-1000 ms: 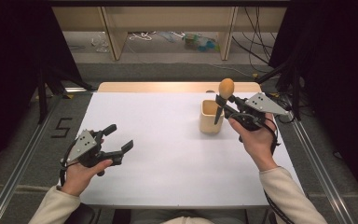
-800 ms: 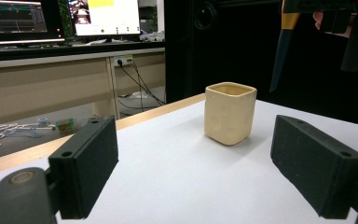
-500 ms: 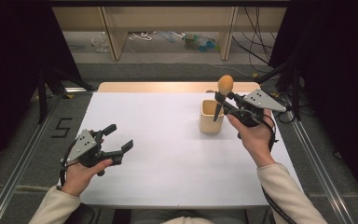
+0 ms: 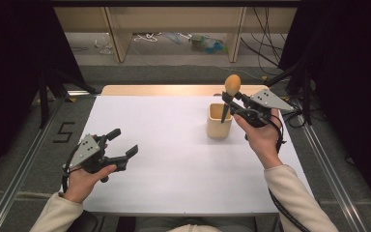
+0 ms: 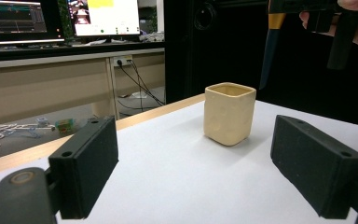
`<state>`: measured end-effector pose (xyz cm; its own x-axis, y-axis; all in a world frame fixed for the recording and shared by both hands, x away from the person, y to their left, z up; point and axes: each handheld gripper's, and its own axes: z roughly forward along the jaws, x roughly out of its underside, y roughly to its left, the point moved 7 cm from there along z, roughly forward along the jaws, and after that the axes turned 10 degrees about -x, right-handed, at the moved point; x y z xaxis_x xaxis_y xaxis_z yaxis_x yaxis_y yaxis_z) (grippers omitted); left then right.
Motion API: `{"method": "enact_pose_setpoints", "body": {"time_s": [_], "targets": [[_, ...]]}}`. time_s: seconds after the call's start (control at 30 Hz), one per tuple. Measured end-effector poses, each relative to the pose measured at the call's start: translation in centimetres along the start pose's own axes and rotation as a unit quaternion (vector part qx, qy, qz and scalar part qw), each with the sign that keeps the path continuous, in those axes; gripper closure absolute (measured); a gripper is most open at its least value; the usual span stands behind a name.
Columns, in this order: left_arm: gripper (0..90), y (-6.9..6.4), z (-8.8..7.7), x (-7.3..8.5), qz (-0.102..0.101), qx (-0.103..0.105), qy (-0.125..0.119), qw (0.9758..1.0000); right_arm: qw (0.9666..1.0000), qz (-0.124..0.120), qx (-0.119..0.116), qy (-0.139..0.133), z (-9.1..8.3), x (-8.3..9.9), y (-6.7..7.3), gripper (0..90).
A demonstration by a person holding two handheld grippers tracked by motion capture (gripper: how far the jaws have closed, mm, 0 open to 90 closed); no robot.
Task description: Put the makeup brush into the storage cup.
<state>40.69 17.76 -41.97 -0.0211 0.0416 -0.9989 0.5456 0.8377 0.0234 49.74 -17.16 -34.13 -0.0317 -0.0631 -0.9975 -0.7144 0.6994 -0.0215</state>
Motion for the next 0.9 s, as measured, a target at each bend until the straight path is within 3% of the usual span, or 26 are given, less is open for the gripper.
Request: {"method": "enact_pose_setpoints", "body": {"time_s": [0.5, 0.9], "targets": [[14.6, 0.1, 0.1, 0.0, 0.003, 0.001, -0.003, 1.0000, 0.9999, -0.007, 0.014, 0.000, 0.8, 0.2, -0.7, 66.7], [14.6, 0.2, 0.1, 0.0, 0.003, 0.001, -0.004, 1.0000, 0.9999, -0.003, 0.010, 0.005, 1.1, 0.1, -0.9, 66.7]]}}
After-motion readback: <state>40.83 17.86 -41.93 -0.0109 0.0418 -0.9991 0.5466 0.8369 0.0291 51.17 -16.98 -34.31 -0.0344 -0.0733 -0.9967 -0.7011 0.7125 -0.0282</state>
